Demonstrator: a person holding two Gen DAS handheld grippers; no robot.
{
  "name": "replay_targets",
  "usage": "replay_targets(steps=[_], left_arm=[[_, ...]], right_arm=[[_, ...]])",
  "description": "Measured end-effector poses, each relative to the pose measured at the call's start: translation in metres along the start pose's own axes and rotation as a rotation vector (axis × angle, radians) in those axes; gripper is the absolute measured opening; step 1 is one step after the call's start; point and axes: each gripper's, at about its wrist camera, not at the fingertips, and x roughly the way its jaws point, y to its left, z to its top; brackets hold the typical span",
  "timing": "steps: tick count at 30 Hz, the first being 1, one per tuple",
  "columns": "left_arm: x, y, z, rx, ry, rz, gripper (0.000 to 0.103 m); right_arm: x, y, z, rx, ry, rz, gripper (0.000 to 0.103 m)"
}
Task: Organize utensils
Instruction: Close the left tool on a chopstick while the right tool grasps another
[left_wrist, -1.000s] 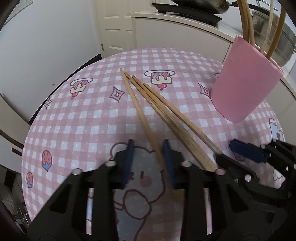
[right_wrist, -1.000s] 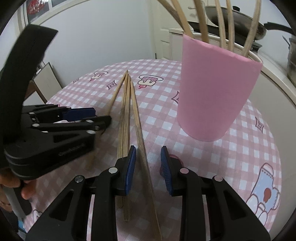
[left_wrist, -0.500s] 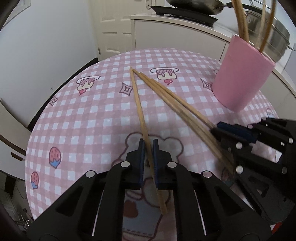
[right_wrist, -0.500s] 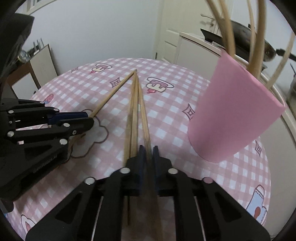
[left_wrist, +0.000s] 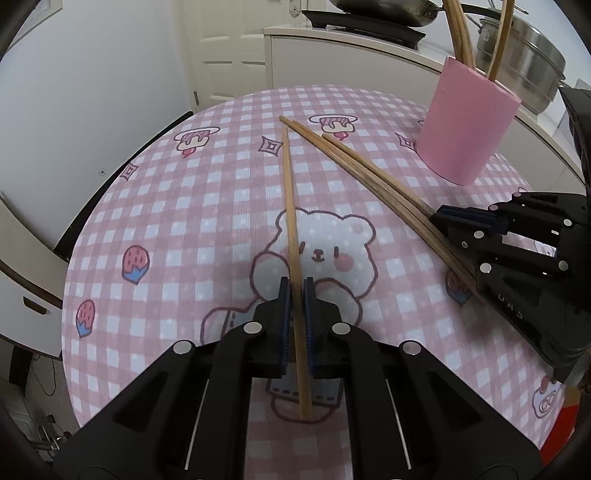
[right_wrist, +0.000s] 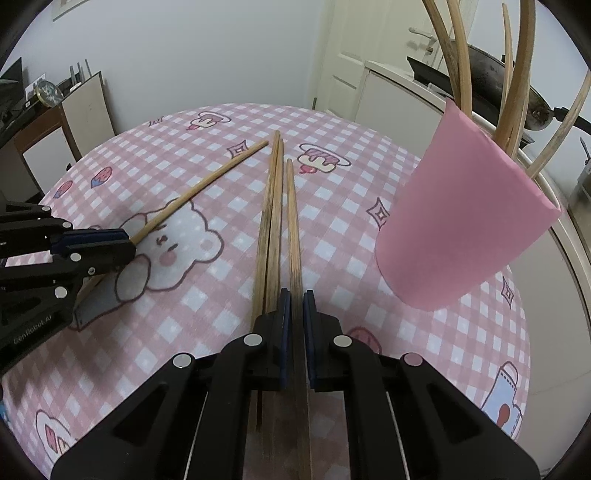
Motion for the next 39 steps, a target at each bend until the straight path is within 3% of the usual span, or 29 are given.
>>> replay_targets(steps=[3,16,18,20,21,30,39], left_arm=[[0.002,0.004,0.007,-0.027,-0.008,-0.031,0.008],[0.032,0.005,0.056,-0.030,0.016,-0.009,0.009],[0.039,0.007,0.062,-0.038,0.023,-0.015,0.019],[0.043,0.009,0.068,-0.052,0.017,-0.025,0.039],[0.045,0.010,0.071,-0.057,0.015,-0.030,0.043],[0.062,0.018,0.094,-0.026,0.014,0.006,0.043],[0.069,0.044,0.111,-0.065,0.028,0.024,0.043]], right_arm=[[0.000,0.000,0.000,0.012,0.002,0.009,0.006],[0.016,0.003,0.025,0.008,-0.010,0.002,0.006],[0.019,0.003,0.030,0.003,-0.009,0.000,0.006],[0.022,0.003,0.034,0.000,-0.009,-0.001,0.006],[0.024,0.004,0.037,-0.003,-0.007,-0.002,0.006],[0.035,0.015,0.053,-0.028,-0.001,-0.011,0.009],[0.045,0.017,0.069,-0.035,0.003,-0.003,0.009]])
